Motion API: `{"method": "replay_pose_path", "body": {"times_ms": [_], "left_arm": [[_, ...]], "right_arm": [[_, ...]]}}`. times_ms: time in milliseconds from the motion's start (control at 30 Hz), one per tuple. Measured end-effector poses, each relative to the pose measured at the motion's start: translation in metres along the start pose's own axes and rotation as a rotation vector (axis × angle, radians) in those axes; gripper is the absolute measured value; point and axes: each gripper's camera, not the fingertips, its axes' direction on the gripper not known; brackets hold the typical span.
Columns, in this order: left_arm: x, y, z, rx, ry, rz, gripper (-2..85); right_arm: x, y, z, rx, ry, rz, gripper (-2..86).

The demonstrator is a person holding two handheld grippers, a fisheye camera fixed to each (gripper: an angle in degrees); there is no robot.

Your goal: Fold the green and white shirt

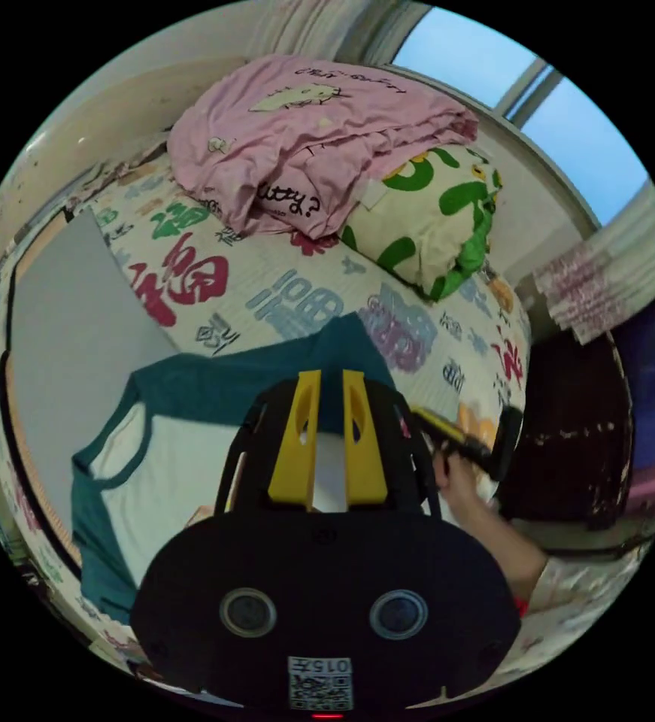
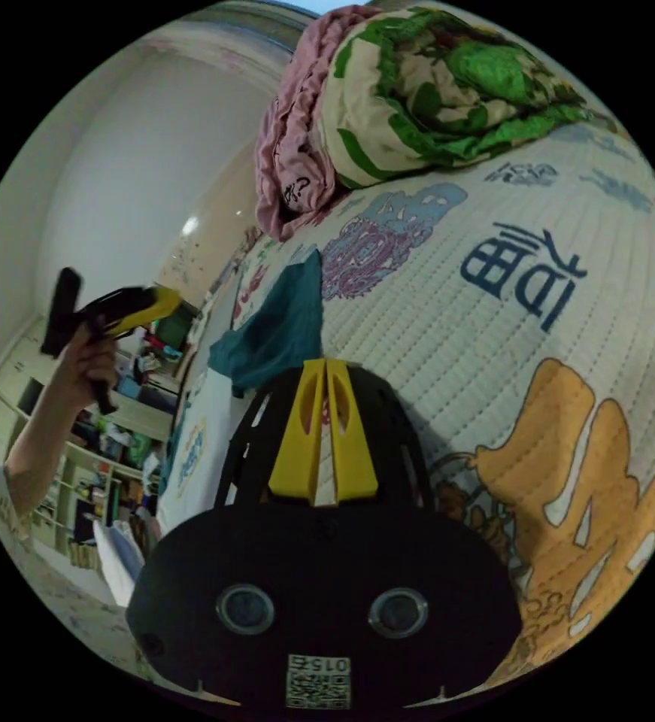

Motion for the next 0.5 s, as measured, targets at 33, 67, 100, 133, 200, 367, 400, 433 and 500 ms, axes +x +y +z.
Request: {"method": "replay_pose_path", "body": {"times_ms": [33, 67, 100, 133, 200, 367, 400, 433, 500], "left_arm": [[0.005, -0.017, 0.017, -0.007, 0.01, -0.012, 5.0], [0.017, -0.047, 0.05, -0.019, 0.027, -0.02, 5.5], [0.029, -0.072, 0.083, -0.032, 0.029, -0.03, 6.0], [0.035, -0.082, 0.099, -0.04, 0.033, -0.034, 6.3], [0.057, -0.116, 0.162, -0.083, 0.04, -0.03, 7.6], [0.072, -0.141, 0.262, -0.172, -0.085, -0.052, 7.2], [0.072, -0.14, 0.27, -0.154, -0.085, -0.06, 6.2], [0.071, -0.139, 0.273, -0.147, -0.08, -0.068, 5.6], [0.068, -0.137, 0.282, -0.14, -0.055, -0.067, 2.6]], "right_arm": [[0.006, -0.009, -0.009, 0.011, -0.049, 0.007, 0.3], [0.009, -0.018, -0.018, 0.018, -0.078, -0.002, 1.6], [0.009, -0.022, -0.021, 0.018, -0.088, -0.007, 2.7], [0.01, -0.031, -0.029, 0.018, -0.128, -0.033, 5.0], [0.01, -0.041, -0.04, 0.023, -0.162, -0.069, 7.7], [0.003, -0.066, -0.069, 0.01, -0.077, -0.128, 9.0], [0.004, -0.068, -0.072, 0.009, -0.076, -0.127, 8.9], [0.01, -0.072, -0.079, 0.01, -0.086, -0.116, 8.6], [0.02, -0.077, -0.089, 0.008, -0.099, -0.1, 8.2]]}}
